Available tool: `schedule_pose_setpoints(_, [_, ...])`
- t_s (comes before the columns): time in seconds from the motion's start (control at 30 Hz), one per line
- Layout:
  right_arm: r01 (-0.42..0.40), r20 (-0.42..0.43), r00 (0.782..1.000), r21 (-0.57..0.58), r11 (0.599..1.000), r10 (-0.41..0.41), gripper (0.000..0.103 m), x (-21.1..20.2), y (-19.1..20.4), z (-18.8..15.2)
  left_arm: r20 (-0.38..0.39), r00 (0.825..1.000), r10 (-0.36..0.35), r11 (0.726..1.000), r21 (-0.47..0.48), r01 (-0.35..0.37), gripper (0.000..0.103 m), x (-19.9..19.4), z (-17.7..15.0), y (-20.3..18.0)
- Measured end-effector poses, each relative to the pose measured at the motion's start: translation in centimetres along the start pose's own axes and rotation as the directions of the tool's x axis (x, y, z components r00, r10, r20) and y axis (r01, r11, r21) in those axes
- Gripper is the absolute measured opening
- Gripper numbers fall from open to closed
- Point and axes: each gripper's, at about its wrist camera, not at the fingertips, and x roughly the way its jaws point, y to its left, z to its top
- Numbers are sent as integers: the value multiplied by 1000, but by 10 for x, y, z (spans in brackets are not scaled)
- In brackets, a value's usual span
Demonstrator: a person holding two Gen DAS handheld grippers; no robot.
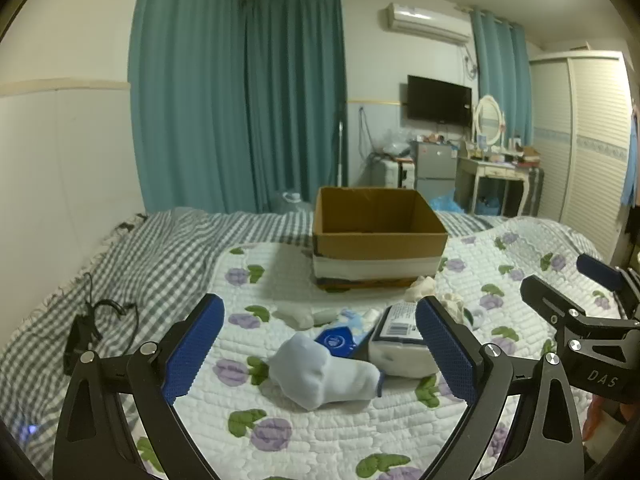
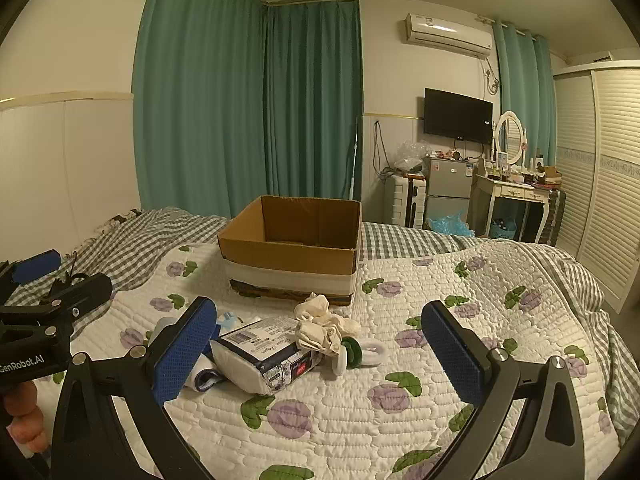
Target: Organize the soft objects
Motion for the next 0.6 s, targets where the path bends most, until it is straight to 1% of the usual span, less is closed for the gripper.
schedule_pose_setpoints(0.1, [11, 2, 1000, -10, 1000, -11, 103, -1, 1, -1, 2, 1000, -1, 1000, 2, 1, 98, 0, 0, -1])
schedule_pose_setpoints(0.6, [8, -6, 1000, -15, 1000, -8, 103, 1, 2, -1, -2, 1000, -2, 1000, 12, 2, 98, 1, -2, -1])
